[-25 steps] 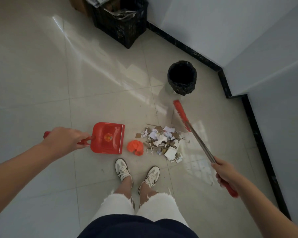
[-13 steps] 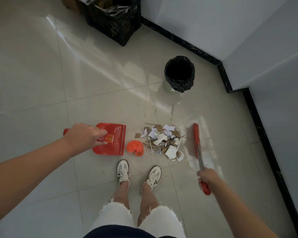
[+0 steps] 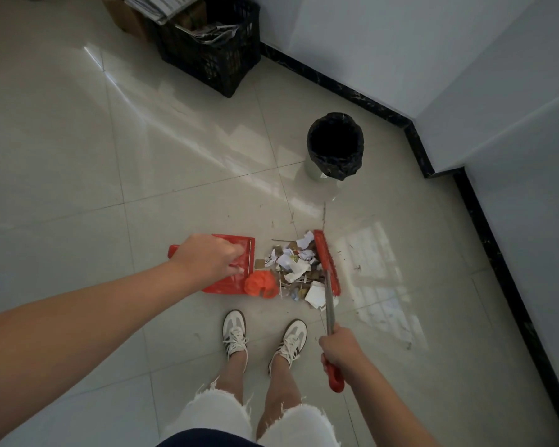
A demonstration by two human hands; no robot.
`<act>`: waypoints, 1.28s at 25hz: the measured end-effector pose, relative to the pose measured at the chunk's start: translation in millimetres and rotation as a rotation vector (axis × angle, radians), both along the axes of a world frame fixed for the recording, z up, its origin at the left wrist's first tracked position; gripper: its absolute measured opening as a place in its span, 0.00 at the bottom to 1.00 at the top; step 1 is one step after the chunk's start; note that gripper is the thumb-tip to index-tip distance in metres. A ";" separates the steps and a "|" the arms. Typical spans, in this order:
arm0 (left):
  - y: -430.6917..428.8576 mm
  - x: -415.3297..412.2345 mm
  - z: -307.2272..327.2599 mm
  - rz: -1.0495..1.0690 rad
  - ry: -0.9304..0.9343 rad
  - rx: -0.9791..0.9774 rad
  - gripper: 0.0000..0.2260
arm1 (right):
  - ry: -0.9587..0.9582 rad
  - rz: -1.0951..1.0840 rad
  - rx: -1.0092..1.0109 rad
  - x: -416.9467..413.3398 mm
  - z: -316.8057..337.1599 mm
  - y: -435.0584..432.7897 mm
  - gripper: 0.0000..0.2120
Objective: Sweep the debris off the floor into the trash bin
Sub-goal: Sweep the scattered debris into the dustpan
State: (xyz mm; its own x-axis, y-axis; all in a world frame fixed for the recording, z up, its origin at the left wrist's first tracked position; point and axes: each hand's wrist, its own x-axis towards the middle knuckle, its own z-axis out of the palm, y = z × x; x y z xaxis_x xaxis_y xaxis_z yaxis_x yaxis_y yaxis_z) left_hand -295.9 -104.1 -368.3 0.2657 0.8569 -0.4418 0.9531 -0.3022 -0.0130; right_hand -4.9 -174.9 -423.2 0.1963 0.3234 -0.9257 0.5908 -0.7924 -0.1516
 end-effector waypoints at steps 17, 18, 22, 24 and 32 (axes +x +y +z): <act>26.8 54.6 -5.3 0.080 -0.013 0.003 0.19 | 0.156 -0.010 0.016 -36.2 14.7 -4.4 0.08; 27.0 52.5 -4.6 0.107 -0.018 0.004 0.19 | 0.179 -0.015 0.022 -38.3 16.5 -4.5 0.10; 20.8 26.5 -2.9 0.213 -0.052 -0.015 0.19 | 0.309 0.068 -0.012 -52.2 28.5 -7.1 0.22; 14.2 4.8 -8.5 0.261 -0.062 0.003 0.20 | 0.329 0.133 -0.024 -63.3 34.3 -8.8 0.22; -38.4 -84.0 -11.2 0.494 -0.050 -0.161 0.14 | 0.247 0.099 -0.009 -17.7 69.0 -9.0 0.19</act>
State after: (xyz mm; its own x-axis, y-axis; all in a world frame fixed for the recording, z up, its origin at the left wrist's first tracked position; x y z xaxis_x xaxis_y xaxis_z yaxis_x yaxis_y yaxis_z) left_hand -379.9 -142.5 -379.5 -0.1288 0.8076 -0.5755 0.9808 0.1894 0.0463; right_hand -22.6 -183.9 -354.2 -0.0678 0.3218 -0.9444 0.6116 -0.7345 -0.2942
